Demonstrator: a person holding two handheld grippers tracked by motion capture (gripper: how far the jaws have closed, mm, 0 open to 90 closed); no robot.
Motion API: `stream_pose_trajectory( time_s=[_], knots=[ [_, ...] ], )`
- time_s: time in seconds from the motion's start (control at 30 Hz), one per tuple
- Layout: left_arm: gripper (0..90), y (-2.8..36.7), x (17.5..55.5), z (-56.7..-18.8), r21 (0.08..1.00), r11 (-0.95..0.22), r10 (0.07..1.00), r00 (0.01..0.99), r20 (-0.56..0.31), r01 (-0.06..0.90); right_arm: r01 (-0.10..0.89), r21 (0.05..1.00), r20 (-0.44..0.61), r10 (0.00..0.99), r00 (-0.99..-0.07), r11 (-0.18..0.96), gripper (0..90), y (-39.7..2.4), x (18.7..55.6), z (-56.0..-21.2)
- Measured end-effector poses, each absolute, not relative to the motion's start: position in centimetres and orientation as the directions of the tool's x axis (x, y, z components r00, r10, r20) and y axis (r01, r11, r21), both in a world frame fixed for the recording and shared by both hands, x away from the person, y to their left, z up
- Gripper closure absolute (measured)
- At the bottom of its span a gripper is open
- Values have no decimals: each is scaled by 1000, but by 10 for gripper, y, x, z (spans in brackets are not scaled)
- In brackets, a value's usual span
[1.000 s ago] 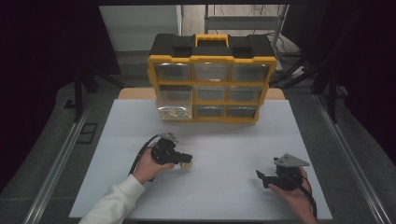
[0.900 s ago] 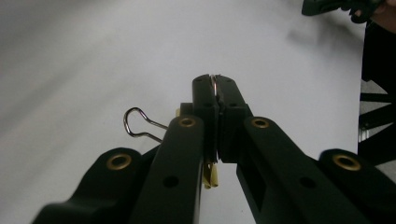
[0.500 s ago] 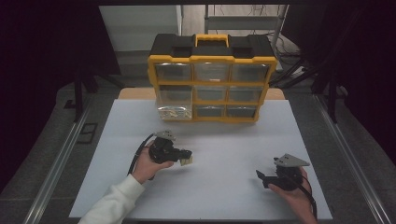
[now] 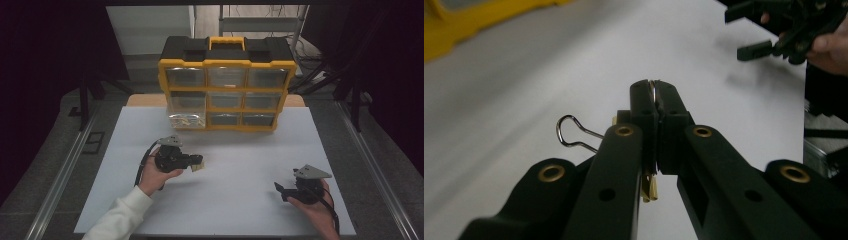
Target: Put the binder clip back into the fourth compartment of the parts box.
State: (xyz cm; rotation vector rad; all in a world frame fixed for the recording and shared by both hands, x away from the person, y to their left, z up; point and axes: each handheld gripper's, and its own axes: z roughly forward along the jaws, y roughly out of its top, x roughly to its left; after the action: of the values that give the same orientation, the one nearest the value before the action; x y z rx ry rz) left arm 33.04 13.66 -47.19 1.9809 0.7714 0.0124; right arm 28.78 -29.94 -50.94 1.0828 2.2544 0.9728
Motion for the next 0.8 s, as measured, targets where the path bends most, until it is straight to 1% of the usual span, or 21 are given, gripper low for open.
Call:
stream_pose_trajectory(
  time_s=[0.27,0.8],
  knots=[
    [886,144,327,-462,828,-282,533,797,-286,485,483,757,-94,804,-587,441,146,-299,288,-509],
    [886,158,321,-435,886,-204,524,811,-260,416,483,757,-94,805,-586,440,146,-299,288,-509]
  ],
)
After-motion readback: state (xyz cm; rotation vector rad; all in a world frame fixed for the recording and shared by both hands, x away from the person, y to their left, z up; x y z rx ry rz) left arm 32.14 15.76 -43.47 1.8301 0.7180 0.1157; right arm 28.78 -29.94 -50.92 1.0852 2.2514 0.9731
